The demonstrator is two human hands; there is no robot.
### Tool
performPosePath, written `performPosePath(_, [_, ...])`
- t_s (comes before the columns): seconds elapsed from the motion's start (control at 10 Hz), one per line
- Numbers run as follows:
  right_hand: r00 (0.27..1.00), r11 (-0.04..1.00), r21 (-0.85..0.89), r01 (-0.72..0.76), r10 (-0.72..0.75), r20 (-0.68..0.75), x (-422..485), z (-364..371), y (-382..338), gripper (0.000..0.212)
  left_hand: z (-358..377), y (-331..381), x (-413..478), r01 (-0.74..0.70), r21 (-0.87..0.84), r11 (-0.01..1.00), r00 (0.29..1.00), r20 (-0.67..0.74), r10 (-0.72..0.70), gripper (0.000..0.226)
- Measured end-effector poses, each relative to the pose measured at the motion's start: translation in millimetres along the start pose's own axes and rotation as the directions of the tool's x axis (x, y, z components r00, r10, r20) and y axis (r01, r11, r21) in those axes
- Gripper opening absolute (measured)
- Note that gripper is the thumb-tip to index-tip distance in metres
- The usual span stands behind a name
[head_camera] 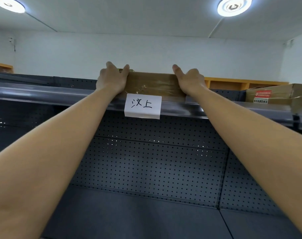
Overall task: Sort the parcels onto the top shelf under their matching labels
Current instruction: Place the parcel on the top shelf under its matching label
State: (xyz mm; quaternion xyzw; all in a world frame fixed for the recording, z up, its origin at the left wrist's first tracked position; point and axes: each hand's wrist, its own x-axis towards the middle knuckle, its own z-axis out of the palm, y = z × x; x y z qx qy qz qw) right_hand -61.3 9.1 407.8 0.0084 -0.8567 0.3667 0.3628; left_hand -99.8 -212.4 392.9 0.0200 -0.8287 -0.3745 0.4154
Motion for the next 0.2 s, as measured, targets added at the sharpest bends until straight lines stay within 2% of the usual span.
performPosePath(0.1, [0.984, 0.962, -0.23, 0.147, -0.165, -0.061, -16.1, -2.7, -1.9, 0.049, -7.2, 1.3, -19.2, -0.128, -0.012, 0.992, 0.988, -0.09, 0.126, 0.056])
performPosePath(0.2, [0.929, 0.862, -0.426, 0.274, -0.352, -0.115, -48.8, -1.7, 4.8, 0.051, -15.1, -3.9, -55.7, -0.312, -0.026, 0.95, 0.932, -0.201, 0.301, 0.045])
